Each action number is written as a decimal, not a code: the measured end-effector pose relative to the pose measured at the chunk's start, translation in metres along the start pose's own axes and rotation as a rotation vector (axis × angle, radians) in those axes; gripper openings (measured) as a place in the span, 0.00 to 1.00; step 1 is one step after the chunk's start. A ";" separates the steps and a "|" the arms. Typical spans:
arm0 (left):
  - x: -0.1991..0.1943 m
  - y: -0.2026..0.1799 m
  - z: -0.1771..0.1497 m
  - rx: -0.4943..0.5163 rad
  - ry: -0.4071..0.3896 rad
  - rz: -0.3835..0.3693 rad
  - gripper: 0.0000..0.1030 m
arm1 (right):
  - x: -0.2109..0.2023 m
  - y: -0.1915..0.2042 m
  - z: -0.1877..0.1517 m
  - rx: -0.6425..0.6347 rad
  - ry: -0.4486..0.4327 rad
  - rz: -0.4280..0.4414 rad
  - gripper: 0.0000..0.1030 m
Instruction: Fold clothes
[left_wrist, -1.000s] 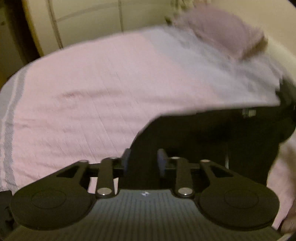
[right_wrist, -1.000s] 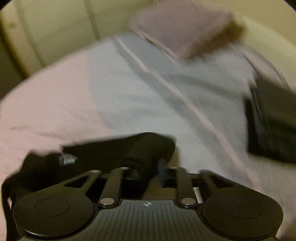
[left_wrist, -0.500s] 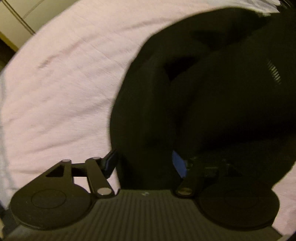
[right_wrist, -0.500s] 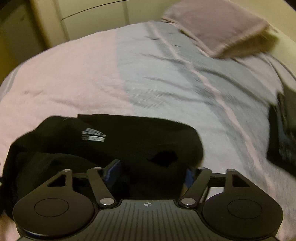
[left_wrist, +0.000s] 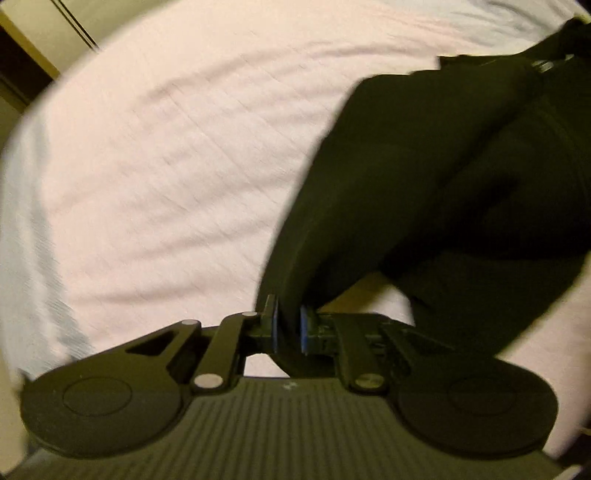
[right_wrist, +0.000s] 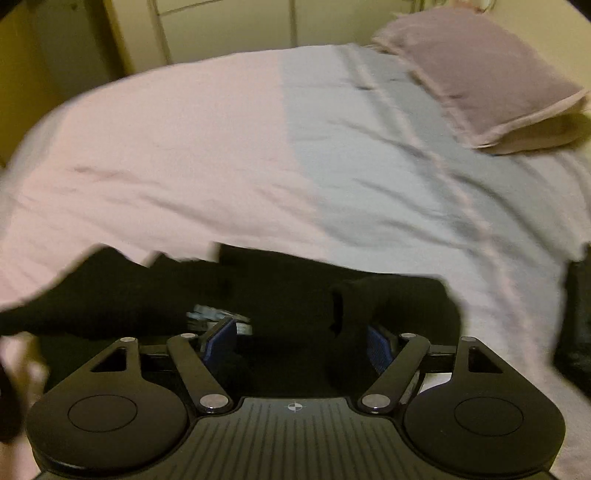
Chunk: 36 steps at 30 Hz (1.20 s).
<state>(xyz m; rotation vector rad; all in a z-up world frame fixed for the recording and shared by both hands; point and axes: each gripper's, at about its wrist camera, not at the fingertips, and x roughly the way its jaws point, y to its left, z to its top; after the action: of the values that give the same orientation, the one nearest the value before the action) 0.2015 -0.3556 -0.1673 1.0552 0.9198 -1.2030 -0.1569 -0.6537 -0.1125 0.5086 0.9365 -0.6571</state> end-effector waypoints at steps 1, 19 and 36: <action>-0.002 0.002 0.001 -0.011 0.012 -0.056 0.12 | 0.002 0.006 0.006 -0.007 -0.004 0.050 0.73; 0.125 0.014 0.156 -0.062 -0.113 -0.188 0.59 | 0.110 -0.080 -0.014 0.006 0.136 -0.152 0.73; 0.132 -0.023 0.142 0.230 -0.037 -0.329 0.02 | 0.029 -0.072 -0.019 0.005 -0.079 -0.088 0.73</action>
<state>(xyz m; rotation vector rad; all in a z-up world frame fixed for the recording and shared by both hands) 0.1988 -0.5282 -0.2578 1.0850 0.9672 -1.6277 -0.2056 -0.6999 -0.1552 0.4446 0.8871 -0.7544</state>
